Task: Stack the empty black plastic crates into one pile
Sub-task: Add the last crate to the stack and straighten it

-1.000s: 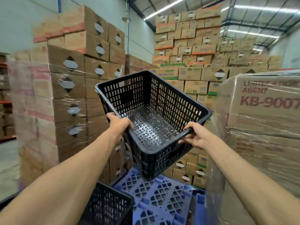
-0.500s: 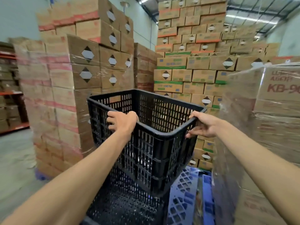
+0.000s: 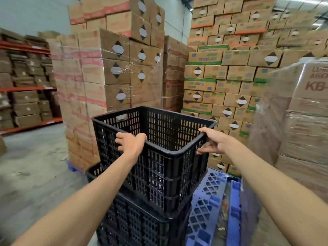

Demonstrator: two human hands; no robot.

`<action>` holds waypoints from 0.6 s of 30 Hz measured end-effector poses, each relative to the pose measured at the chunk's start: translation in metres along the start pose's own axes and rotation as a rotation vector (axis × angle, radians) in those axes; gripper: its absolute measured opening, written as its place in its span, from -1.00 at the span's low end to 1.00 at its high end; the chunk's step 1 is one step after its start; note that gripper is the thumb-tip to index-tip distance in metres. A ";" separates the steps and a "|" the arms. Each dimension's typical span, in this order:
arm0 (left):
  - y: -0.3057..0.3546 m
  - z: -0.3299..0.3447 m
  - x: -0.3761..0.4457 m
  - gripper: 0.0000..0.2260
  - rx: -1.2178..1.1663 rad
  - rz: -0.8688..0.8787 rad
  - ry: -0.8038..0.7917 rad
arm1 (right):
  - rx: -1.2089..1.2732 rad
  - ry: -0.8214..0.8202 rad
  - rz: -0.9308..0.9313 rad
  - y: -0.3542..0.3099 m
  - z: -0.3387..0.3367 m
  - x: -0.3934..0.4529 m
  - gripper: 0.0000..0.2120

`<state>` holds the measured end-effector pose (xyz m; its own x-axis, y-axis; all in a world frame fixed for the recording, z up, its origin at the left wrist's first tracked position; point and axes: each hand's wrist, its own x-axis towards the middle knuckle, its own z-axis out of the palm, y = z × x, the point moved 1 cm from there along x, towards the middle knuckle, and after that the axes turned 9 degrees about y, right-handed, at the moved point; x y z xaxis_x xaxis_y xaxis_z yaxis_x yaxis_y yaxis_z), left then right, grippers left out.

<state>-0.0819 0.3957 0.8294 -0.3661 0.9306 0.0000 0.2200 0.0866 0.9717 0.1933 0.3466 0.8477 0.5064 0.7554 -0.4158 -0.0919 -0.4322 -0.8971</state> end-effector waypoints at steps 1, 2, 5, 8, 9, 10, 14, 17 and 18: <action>-0.002 -0.004 -0.002 -0.28 0.001 0.012 -0.007 | 0.022 0.005 -0.010 0.004 0.001 0.001 -0.41; -0.003 -0.007 -0.004 -0.27 0.006 0.023 -0.013 | 0.050 0.010 -0.031 0.008 0.002 0.001 -0.37; -0.007 -0.017 -0.003 -0.13 0.018 0.031 -0.016 | 0.055 0.036 -0.134 0.017 0.009 -0.006 -0.16; -0.013 -0.026 -0.002 -0.02 0.010 0.012 -0.032 | -0.187 0.154 -0.408 0.025 0.022 -0.015 -0.08; -0.014 -0.030 -0.004 -0.03 0.006 0.001 -0.022 | -0.260 0.187 -0.504 0.026 0.026 -0.020 -0.13; -0.014 -0.034 -0.005 -0.07 0.003 0.001 -0.011 | -0.326 0.224 -0.592 0.026 0.031 -0.027 -0.19; -0.010 -0.044 -0.011 -0.46 0.068 0.074 -0.062 | -0.554 0.247 -0.848 0.023 0.046 -0.059 -0.48; -0.014 -0.046 -0.007 -0.70 0.164 0.093 -0.102 | -0.760 0.146 -0.933 0.025 0.064 -0.086 -0.58; -0.016 -0.047 -0.005 -0.72 0.179 0.106 -0.103 | -0.799 0.113 -0.920 0.028 0.070 -0.088 -0.59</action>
<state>-0.1262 0.3725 0.8249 -0.2398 0.9685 0.0666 0.4126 0.0396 0.9100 0.0861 0.3024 0.8491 0.1799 0.9091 0.3758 0.8718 0.0296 -0.4891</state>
